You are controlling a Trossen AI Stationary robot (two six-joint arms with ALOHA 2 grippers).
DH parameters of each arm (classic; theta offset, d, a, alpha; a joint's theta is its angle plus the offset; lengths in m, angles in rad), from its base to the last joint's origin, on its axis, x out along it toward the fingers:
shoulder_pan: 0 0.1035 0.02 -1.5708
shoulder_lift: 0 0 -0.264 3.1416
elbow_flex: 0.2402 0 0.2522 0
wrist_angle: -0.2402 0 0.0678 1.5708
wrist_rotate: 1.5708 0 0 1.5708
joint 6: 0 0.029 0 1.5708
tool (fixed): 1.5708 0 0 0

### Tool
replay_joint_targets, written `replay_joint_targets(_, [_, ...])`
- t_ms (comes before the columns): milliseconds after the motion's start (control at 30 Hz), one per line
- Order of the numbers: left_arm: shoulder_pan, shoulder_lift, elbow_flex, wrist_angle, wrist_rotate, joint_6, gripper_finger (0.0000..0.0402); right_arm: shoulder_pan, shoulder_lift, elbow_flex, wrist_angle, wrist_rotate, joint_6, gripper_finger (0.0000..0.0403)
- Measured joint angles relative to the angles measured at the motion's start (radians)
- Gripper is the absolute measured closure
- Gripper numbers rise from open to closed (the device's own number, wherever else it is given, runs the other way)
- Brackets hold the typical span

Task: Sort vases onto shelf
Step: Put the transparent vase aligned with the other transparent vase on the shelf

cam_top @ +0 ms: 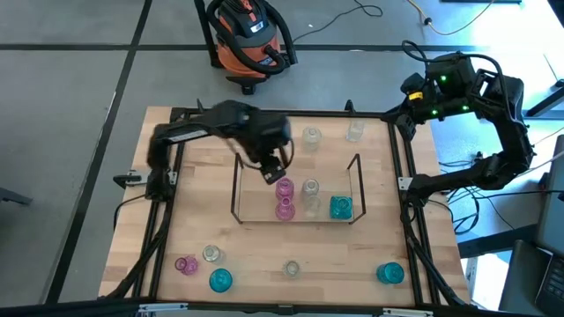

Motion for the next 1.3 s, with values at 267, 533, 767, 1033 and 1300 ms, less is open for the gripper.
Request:
replay_joint_targets(267, [-0.237,-0.197,-0.208,0.002,-0.107,-0.345,0.0248,0.000,0.037,0.000,0.000,0.015,-0.067,0.0352])
replay_joint_targets(533, [-0.529,-0.347,-0.596,0.018,0.011,-0.872,0.0248,0.000,0.084,0.000,0.006,0.011,-0.126,0.0352])
replay_joint_targets(767, [-0.679,-0.433,-0.863,0.274,0.104,-1.144,0.0256,0.000,0.118,0.000,0.006,-0.006,-0.169,0.0352])
replay_joint_targets(1033, [-0.712,-0.447,-0.989,0.326,0.123,-1.212,0.0270,0.000,0.128,0.000,0.006,-0.038,-0.184,0.0352])
replay_joint_targets(1300, [-0.708,-0.451,-1.109,0.537,0.131,-1.186,0.0271,0.000,0.128,0.000,-0.001,-0.042,-0.179,0.0352])
